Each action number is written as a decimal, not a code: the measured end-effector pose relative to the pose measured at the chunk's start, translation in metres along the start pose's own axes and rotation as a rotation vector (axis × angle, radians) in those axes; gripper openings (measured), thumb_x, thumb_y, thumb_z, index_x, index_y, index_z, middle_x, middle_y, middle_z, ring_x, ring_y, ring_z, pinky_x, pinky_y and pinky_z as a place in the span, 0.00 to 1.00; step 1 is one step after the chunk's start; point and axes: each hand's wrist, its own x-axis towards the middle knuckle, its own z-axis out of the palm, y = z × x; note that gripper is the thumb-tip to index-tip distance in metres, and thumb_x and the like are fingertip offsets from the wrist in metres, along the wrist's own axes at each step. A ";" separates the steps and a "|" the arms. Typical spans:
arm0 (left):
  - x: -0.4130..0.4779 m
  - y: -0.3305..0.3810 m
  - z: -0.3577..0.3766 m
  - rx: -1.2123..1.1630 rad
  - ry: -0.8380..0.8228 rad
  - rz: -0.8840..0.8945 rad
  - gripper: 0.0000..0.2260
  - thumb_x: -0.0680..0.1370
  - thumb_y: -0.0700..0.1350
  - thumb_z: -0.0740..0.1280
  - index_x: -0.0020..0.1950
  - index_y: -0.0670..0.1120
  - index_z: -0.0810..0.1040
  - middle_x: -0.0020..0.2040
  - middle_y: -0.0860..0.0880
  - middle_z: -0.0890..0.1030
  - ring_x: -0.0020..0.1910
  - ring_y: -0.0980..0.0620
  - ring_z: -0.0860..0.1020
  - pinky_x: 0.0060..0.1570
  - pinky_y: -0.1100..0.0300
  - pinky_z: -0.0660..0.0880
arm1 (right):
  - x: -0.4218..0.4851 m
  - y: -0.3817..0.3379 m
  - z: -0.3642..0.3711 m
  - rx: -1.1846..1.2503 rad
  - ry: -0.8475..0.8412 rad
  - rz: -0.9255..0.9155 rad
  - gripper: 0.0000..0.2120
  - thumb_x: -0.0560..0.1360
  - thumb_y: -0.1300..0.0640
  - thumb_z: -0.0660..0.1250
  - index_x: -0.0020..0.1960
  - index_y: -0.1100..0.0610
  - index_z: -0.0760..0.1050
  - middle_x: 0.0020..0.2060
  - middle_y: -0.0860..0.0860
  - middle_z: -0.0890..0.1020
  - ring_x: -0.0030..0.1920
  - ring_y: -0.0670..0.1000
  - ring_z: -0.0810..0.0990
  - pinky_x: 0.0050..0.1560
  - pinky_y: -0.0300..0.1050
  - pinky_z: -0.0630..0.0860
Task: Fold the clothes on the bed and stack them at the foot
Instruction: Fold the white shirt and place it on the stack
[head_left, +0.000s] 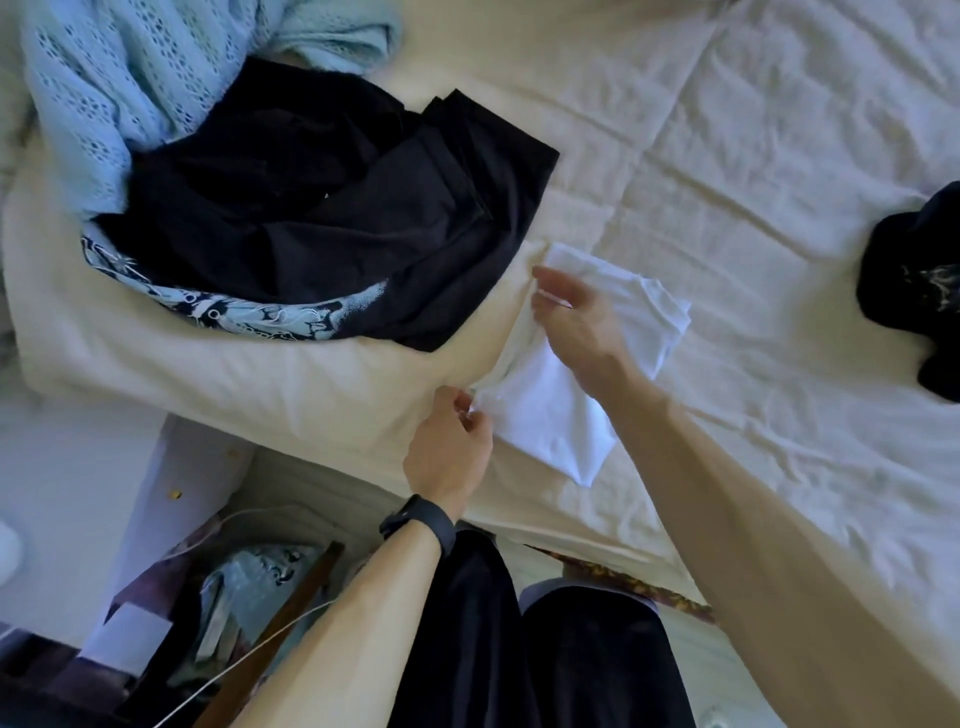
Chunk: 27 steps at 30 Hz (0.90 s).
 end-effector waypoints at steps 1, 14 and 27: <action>0.000 0.000 -0.001 0.016 0.004 0.008 0.07 0.79 0.51 0.63 0.56 0.55 0.69 0.48 0.55 0.79 0.44 0.47 0.77 0.40 0.54 0.70 | -0.006 0.008 -0.004 0.080 0.017 -0.002 0.17 0.80 0.64 0.66 0.64 0.49 0.79 0.55 0.41 0.82 0.57 0.43 0.82 0.57 0.34 0.76; 0.012 0.003 -0.008 0.186 -0.053 0.250 0.14 0.80 0.59 0.64 0.54 0.49 0.73 0.46 0.54 0.77 0.44 0.51 0.76 0.39 0.57 0.69 | -0.110 0.152 -0.020 0.403 0.119 0.441 0.21 0.70 0.46 0.76 0.60 0.52 0.78 0.54 0.49 0.85 0.51 0.49 0.86 0.46 0.46 0.82; -0.079 0.017 0.079 0.193 -0.634 0.003 0.11 0.75 0.58 0.70 0.43 0.51 0.78 0.44 0.50 0.84 0.46 0.46 0.82 0.50 0.49 0.80 | -0.137 0.196 -0.126 0.658 0.661 0.313 0.06 0.73 0.62 0.72 0.47 0.53 0.80 0.42 0.49 0.84 0.43 0.50 0.83 0.44 0.48 0.84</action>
